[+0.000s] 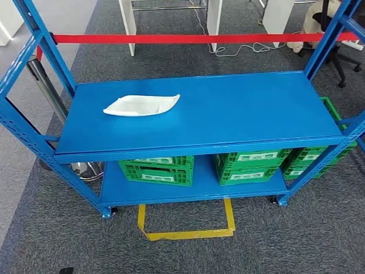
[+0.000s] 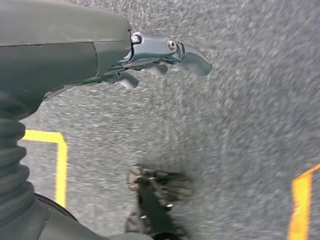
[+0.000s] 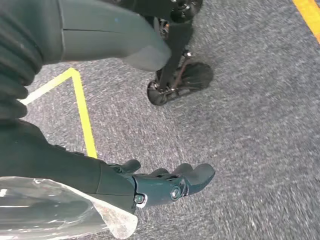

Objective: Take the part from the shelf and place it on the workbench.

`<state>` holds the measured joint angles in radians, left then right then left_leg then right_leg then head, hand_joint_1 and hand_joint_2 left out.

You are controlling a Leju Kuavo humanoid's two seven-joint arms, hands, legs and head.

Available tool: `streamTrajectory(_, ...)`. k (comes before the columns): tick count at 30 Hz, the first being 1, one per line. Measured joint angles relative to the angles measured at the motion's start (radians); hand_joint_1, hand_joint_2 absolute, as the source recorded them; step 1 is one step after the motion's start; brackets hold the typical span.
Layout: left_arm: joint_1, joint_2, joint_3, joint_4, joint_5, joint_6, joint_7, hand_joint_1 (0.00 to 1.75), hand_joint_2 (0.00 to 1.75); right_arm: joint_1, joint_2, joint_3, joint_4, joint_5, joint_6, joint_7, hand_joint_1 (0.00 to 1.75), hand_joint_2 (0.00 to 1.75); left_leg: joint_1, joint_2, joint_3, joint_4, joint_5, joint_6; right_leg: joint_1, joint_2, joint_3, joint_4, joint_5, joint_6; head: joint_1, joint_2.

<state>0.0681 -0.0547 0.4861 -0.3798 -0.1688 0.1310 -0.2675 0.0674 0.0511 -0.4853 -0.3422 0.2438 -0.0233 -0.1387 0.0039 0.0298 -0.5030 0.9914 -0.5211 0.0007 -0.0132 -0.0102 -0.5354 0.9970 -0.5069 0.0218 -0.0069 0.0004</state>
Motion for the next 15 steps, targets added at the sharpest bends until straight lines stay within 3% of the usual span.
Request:
streamTrajectory(1, -0.002, -0.001, 0.011, 0.0, -0.004, 0.003, -0.007, 0.0, 0.0, -0.002, 0.002, -0.01, 0.002, 0.007, -0.001, -0.003, 0.0, 0.58, 0.0, 0.0, 0.0, 0.0, 0.0, 0.0, 0.0, 0.0, 0.0, 0.0, 0.0, 0.0, 0.0, 0.0)
streamTrajectory(2, -0.004, -0.002, 0.021, 0.0, -0.008, 0.006, -0.015, 0.0, 0.0, -0.004, 0.003, -0.019, 0.004, 0.014, -0.001, -0.007, 0.0, 0.87, 0.0, 0.0, 0.0, 0.0, 0.0, 0.0, 0.0, 0.0, 0.0, 0.0, 0.0, 0.0, 0.0, 0.0)
streamTrajectory(4, -0.012, -0.008, 0.065, -0.002, -0.02, 0.017, -0.047, 0.0, 0.0, -0.011, 0.01, -0.058, 0.011, 0.044, -0.007, -0.022, 0.0, 0.87, 0.0, 0.0, 0.0, 0.0, 0.0, 0.0, 0.0, 0.0, 0.0, 0.0, 0.0, 0.0, 0.0, 0.0)
streamTrajectory(6, -0.02, -0.014, 0.108, -0.012, -0.027, 0.029, -0.078, 0.0, 0.0, -0.019, 0.017, -0.097, 0.018, 0.074, -0.016, -0.037, 0.0, 0.0, 0.0, 0.0, 0.0, 0.0, 0.0, 0.0, 0.0, 0.0, 0.0, 0.0, 0.0, 0.0, 0.0, 0.0)
streamTrajectory(11, -0.034, -0.037, 0.189, -0.082, -0.032, 0.047, -0.146, 0.0, 0.0, -0.035, 0.032, -0.176, 0.035, 0.149, -0.036, -0.066, 0.0, 0.0, 0.0, 0.0, 0.001, 0.0, 0.0, 0.0, 0.0, 0.0, 0.0, 0.0, 0.0, 0.0, 0.0, 0.0)
streamTrajectory(15, -0.041, -0.061, 0.22, -0.182, -0.025, 0.048, -0.193, 0.0, 0.0, -0.046, 0.041, -0.223, 0.049, 0.219, -0.035, -0.077, 0.0, 1.75, 0.0, 0.0, 0.001, 0.0, 0.0, 0.0, 0.0, 0.001, 0.0, 0.0, 0.0, 0.0, 0.0, 0.0)
